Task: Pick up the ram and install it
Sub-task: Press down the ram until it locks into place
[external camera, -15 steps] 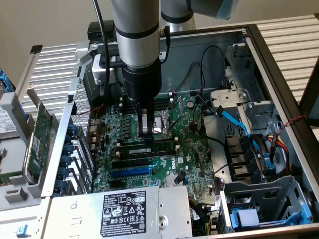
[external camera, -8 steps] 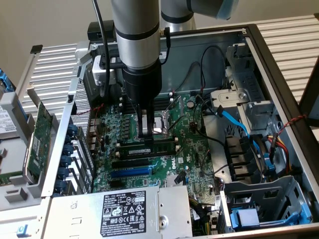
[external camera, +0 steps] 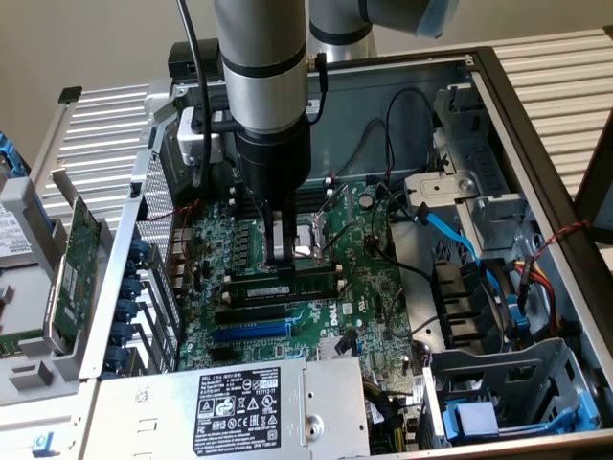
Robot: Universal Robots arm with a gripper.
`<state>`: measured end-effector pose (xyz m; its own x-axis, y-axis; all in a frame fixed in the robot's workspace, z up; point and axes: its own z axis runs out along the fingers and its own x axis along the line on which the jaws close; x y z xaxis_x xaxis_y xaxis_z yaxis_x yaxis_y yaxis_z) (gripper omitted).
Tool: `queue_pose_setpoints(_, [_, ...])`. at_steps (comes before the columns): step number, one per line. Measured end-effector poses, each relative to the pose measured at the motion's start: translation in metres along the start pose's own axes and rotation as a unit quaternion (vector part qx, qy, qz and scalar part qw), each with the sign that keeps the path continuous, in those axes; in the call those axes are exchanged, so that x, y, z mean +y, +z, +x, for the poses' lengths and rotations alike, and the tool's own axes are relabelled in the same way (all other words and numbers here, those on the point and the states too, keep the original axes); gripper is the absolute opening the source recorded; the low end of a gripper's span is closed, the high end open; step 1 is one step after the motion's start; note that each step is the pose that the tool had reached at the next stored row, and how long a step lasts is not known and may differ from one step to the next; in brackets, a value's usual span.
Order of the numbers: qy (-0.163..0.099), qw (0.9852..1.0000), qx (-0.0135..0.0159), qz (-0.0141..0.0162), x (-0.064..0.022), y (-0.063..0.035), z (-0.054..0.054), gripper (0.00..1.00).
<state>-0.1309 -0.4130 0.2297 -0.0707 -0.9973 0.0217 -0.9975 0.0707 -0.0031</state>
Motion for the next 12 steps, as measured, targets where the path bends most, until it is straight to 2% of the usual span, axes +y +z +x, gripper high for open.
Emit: queue_pose_setpoints(12, [0.000, 1.0000, 0.0000, 0.0000, 0.0000, 0.0000, 0.0008, 0.11])
